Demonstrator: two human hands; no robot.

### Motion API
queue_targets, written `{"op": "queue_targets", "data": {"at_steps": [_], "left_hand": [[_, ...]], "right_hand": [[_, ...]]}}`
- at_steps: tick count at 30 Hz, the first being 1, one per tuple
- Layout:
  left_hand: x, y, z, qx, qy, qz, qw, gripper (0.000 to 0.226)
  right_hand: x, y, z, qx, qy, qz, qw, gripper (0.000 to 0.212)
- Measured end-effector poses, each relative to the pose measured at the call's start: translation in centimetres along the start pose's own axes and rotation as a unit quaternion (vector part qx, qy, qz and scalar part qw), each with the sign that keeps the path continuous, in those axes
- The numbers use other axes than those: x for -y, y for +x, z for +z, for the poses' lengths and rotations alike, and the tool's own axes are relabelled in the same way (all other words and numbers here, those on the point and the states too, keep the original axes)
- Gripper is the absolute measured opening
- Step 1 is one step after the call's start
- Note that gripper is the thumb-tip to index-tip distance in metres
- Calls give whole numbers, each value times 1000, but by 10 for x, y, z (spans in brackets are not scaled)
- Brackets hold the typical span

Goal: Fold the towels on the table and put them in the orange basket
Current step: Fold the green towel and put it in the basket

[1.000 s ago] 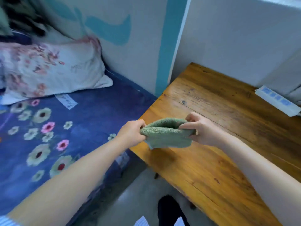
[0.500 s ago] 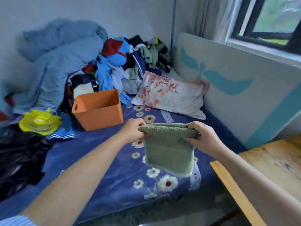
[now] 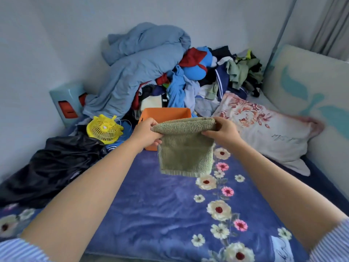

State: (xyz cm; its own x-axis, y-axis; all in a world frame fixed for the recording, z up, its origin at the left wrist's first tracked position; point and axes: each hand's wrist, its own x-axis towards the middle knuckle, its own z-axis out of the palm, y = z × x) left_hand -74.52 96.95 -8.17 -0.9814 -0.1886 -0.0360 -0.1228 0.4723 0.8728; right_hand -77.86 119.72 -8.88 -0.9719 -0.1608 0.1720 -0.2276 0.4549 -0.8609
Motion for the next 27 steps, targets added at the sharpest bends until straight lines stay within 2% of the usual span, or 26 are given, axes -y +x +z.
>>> {"op": "queue_targets", "data": {"at_steps": [4,7,13,17,19,23,27], "left_hand": [[12,69,-13,-38,11,-21,999,19],[10,125,-20,-58,4,-13,998,22],[18,243,-23,-114,-20,-22,993,27],[31,309,-27,-134,-66,-58,987,33],[38,338,-27,-140,-87,-71,984,36],[64,403,-27,-136,-113,-95,980,42],[105,457,-23,-107,-91,-93,986,40]], "right_hand": [[-11,77,34,18,74,-8,997,33],[-17,138,48,22,95,-16,995,34],[-31,258,80,36,180,22,983,34],[-42,324,106,35,169,30,985,35],[-45,349,118,19,155,27,987,38],[-66,402,148,37,186,39,981,36],[-98,443,179,51,186,74,978,37]]}}
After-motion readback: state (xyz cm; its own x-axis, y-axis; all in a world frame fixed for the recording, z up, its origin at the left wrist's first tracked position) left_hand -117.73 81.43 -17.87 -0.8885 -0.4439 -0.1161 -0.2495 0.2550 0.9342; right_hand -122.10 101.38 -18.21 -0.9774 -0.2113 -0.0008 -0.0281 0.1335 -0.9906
